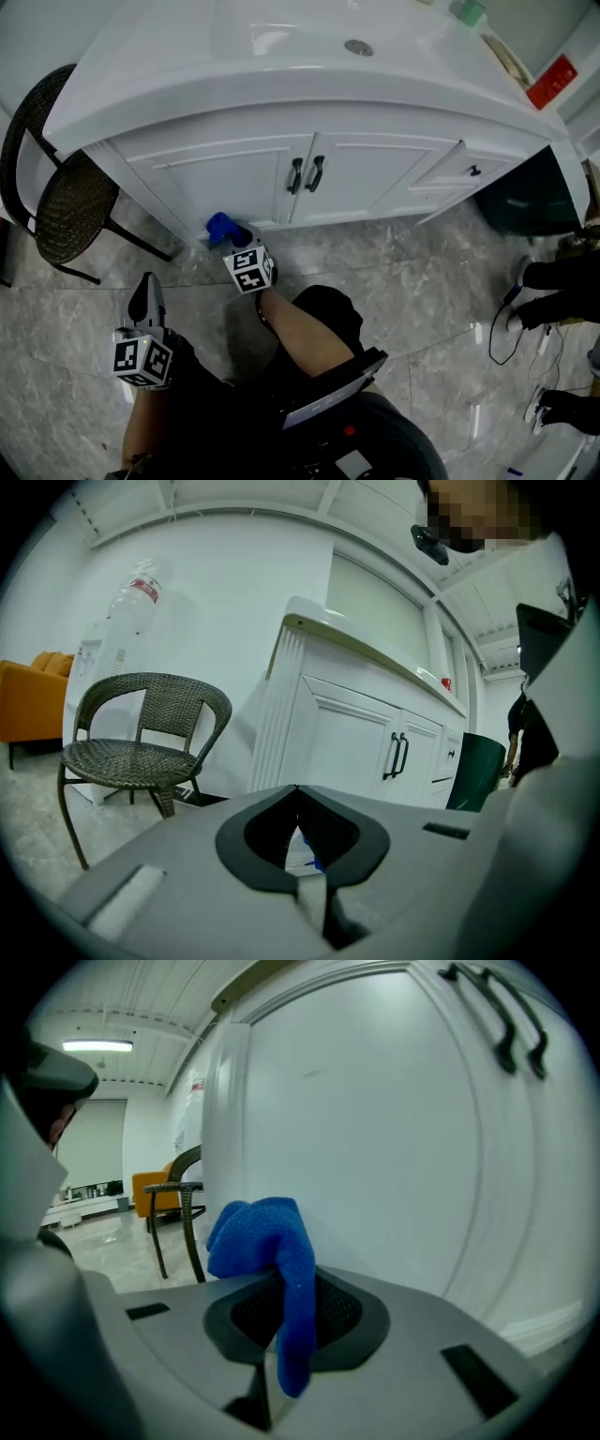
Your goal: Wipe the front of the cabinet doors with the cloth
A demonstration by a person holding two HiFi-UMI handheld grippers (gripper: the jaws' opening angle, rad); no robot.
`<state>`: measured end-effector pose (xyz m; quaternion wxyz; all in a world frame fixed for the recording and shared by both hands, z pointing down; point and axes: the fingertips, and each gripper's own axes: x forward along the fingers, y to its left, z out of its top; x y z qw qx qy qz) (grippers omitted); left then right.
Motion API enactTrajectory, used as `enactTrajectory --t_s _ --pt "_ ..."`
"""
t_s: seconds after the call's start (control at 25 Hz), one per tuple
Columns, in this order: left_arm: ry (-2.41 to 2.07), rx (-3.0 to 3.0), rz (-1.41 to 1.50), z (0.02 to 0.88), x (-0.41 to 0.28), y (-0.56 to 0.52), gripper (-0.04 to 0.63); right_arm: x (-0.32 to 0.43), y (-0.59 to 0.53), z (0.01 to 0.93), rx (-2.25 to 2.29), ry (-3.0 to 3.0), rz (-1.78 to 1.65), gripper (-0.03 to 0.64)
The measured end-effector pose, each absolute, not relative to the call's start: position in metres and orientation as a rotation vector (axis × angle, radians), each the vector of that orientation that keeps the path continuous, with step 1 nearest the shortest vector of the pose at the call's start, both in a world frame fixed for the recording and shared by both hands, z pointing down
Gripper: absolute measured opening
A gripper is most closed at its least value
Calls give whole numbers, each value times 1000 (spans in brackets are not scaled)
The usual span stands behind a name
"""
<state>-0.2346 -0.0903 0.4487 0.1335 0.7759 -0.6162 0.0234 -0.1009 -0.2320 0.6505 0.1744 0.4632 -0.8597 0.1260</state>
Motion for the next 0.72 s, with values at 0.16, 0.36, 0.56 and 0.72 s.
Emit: enactTrajectory --t_s 0.16,0.36,0.56,0.72 --pt "-1719 2290 30 448 -212 -107 3 -33 -235 652 1494 -2333 479 49" --pt "-1637 2337 14 456 -186 -119 3 30 -238 652 1665 -2206 516 49" --pt "-1567 2384 10 455 -164 -125 3 47 -228 648 1714 -2134 562 49" --pt "-1550 2401 15 453 -158 -127 3 76 -230 658 1796 -2058 631 49"
